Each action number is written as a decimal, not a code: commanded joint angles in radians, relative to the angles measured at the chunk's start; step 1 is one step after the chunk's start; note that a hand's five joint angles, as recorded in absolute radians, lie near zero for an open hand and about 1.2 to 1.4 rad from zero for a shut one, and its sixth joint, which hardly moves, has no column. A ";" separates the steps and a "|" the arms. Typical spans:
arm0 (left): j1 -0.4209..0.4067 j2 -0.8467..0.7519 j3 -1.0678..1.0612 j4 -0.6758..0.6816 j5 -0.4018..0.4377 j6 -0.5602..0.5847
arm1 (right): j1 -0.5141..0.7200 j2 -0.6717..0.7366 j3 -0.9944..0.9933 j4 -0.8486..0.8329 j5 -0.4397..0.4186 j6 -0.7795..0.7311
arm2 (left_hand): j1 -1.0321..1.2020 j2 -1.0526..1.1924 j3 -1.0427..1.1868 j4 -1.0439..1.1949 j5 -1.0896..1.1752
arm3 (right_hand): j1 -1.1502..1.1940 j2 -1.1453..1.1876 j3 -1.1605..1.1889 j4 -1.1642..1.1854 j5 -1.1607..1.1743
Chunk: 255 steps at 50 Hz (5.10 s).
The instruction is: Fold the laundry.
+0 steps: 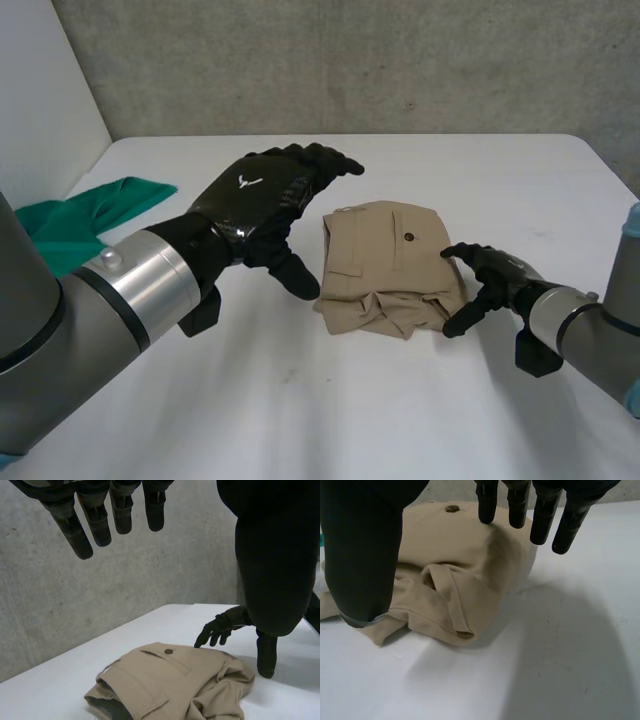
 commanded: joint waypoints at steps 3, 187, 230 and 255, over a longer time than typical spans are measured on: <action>0.002 -0.013 -0.030 0.042 -0.006 0.003 | 0.025 0.101 -0.064 -0.068 0.044 0.027 | -0.048 -0.030 -0.044 -0.035 -0.045 | 0.069 -0.010 -0.006 -0.022 -0.034; 0.476 -0.371 0.232 0.136 -0.345 0.539 | 0.211 -0.315 0.197 -0.252 -0.078 -0.604 | 1.173 1.191 1.177 1.186 1.176 | 0.036 -0.044 -0.040 -0.056 -0.067; 0.408 -0.059 -0.088 0.062 -0.230 0.186 | 0.321 -0.096 -0.128 0.155 -0.168 -0.591 | -0.036 -0.018 -0.033 -0.023 -0.033 | 0.036 -0.044 -0.040 -0.056 -0.067; 0.492 0.065 -0.262 0.096 -0.083 0.192 | 0.422 0.230 -0.389 0.112 0.050 -0.591 | -0.033 -0.015 -0.030 -0.020 -0.030 | 1.257 1.178 1.182 1.166 1.155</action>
